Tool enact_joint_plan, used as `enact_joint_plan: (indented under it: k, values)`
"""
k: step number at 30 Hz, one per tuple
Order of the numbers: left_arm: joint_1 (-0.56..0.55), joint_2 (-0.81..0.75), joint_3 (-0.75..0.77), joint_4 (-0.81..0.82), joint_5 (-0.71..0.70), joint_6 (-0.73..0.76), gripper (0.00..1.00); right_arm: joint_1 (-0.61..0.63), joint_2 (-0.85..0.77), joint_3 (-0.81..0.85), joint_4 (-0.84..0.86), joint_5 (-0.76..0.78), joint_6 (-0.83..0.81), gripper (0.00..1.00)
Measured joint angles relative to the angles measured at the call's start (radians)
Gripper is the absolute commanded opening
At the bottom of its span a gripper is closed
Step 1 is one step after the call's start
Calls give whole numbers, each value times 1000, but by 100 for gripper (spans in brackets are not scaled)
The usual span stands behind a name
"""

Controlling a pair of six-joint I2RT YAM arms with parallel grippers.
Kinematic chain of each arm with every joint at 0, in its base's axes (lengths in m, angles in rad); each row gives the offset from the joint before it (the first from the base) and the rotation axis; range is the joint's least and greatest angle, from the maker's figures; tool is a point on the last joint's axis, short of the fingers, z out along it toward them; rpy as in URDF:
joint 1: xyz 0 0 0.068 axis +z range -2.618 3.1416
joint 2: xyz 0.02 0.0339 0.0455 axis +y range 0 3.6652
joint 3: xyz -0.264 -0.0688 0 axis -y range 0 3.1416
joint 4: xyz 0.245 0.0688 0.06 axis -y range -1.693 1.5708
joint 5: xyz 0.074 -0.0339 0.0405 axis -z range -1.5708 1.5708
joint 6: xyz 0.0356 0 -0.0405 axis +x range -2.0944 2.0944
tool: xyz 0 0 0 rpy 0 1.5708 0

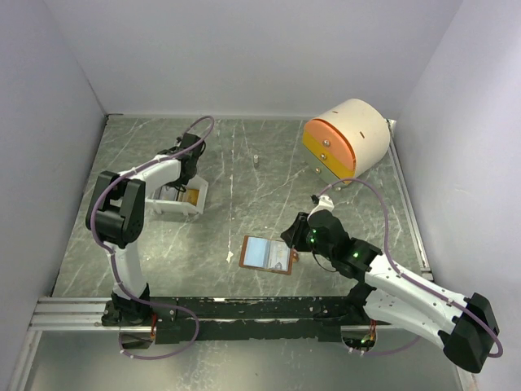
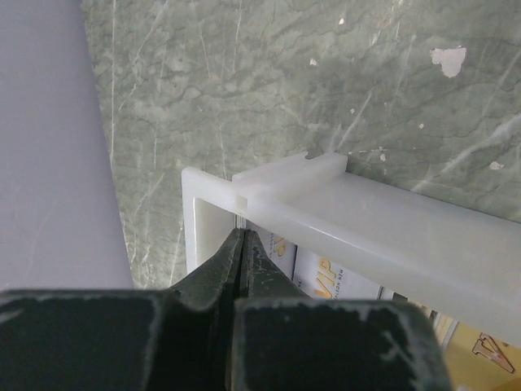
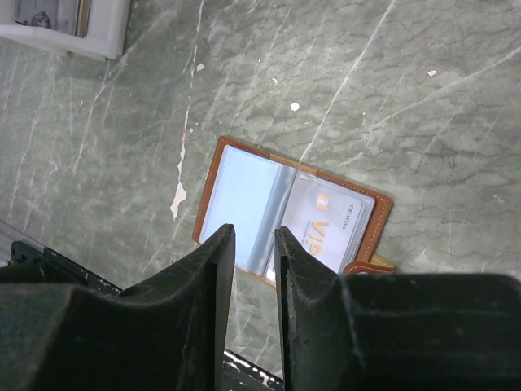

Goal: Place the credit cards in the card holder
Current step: Pick up the credit card from the storage box.

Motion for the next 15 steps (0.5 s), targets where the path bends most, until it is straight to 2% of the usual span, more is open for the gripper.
enact_joint_plan:
  k: [7, 15]
  values:
    - [0, 8, 50, -50, 6, -7, 7, 0, 0, 0, 0, 0, 4, 27]
    - [0, -18, 89, -105, 79, -38, 7, 0, 11, -11, 2, -1, 8, 27]
